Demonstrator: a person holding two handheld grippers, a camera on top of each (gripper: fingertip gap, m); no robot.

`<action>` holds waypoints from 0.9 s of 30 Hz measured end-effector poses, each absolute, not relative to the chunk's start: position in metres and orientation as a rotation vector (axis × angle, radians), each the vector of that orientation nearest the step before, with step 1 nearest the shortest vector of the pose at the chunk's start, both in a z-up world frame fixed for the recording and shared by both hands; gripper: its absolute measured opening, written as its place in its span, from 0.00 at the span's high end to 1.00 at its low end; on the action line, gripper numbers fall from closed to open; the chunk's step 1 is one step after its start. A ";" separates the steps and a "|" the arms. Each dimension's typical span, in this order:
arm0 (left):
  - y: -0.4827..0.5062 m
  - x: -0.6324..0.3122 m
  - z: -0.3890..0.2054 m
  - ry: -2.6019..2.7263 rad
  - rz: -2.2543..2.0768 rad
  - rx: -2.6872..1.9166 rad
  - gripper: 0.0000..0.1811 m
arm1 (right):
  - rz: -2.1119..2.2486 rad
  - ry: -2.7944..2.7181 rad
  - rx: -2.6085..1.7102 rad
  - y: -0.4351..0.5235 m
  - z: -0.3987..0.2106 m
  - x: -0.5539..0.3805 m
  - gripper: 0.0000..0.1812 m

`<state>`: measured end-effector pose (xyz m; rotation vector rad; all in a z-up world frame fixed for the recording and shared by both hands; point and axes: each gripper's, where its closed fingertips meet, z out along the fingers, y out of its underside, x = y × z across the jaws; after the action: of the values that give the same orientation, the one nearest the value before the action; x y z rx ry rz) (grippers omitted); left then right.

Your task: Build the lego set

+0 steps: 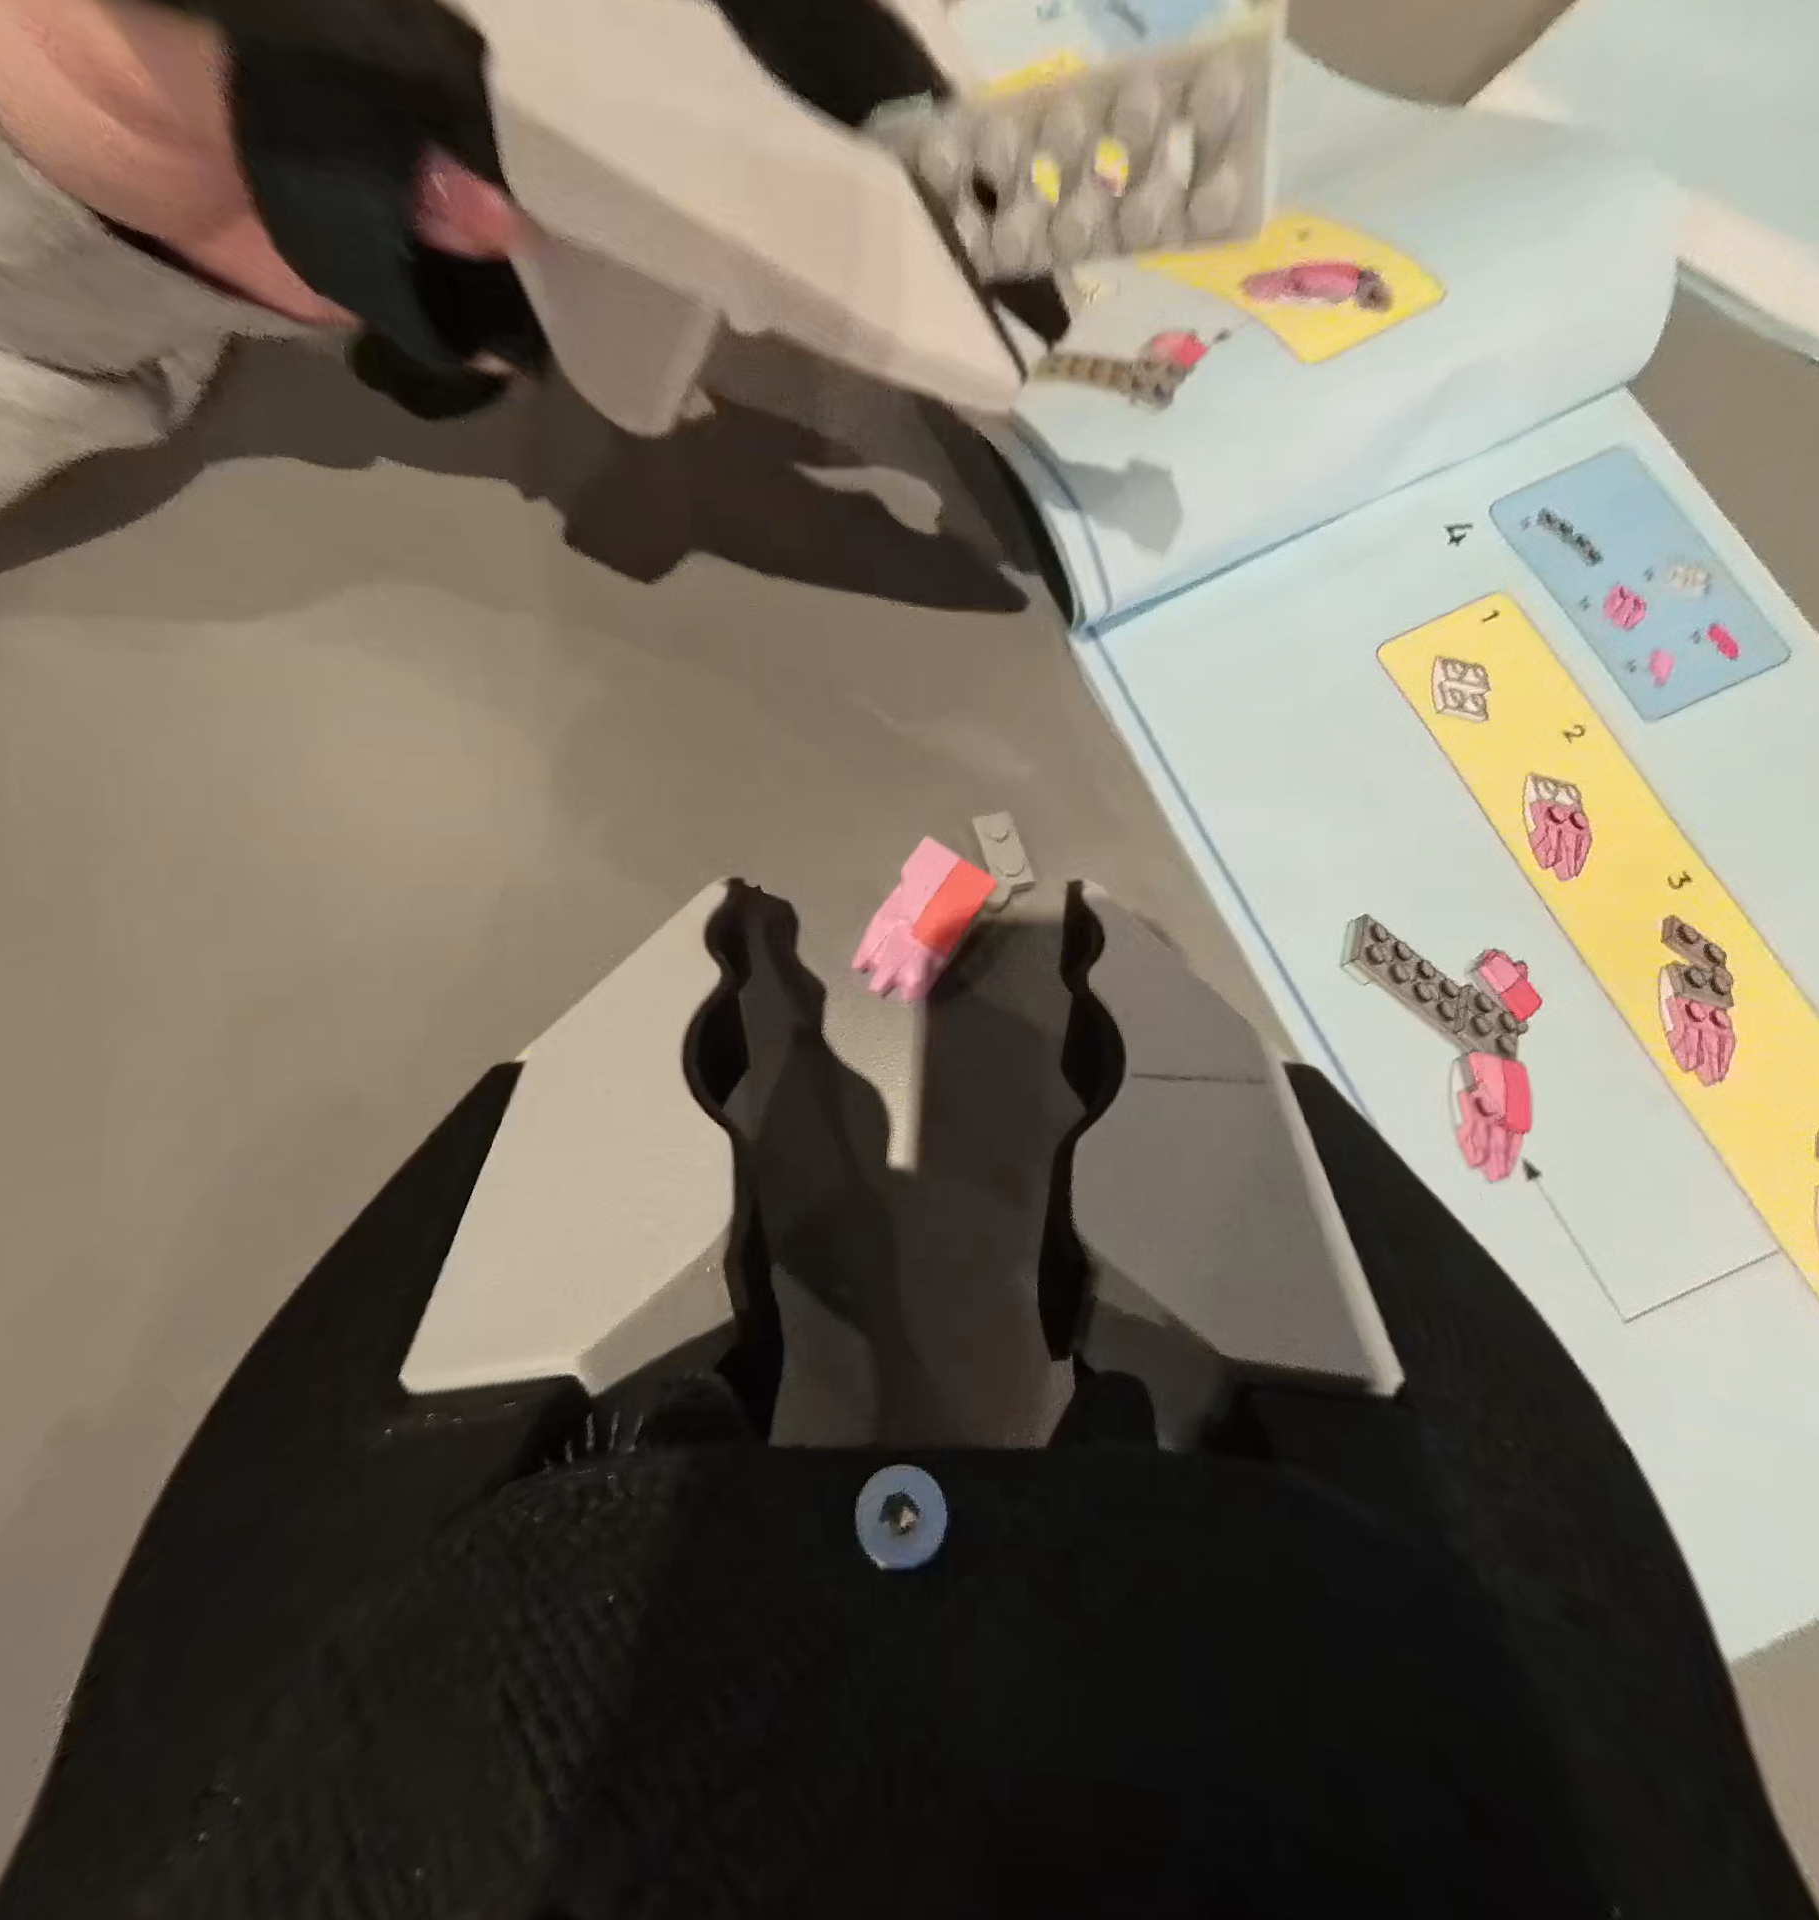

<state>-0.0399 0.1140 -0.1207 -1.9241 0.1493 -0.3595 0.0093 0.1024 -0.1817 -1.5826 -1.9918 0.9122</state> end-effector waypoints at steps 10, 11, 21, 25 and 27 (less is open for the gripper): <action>0.089 -0.026 -0.120 -0.215 -0.894 -1.867 0.97 | 0.812 -1.844 -1.635 0.110 -0.183 0.015 0.91; 0.087 -0.023 -0.121 -0.234 -0.951 -1.873 0.96 | 0.810 -1.846 -1.628 0.110 -0.183 0.015 0.92; 0.077 0.002 -0.129 -0.302 -1.235 -1.865 0.97 | 0.800 -1.613 -1.340 0.121 -0.134 0.008 0.92; 0.078 0.007 -0.134 -0.262 -1.209 -1.904 0.96 | 0.764 -1.623 -1.243 0.111 -0.127 0.004 0.92; 0.078 0.008 -0.135 -0.254 -1.196 -1.912 0.96 | 0.734 -1.647 -1.215 0.108 -0.129 0.003 0.92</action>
<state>0.0083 0.0779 -0.1349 -1.9123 -0.2537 -1.1955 0.0035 0.1084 -0.1290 -1.2147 -1.6466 0.7340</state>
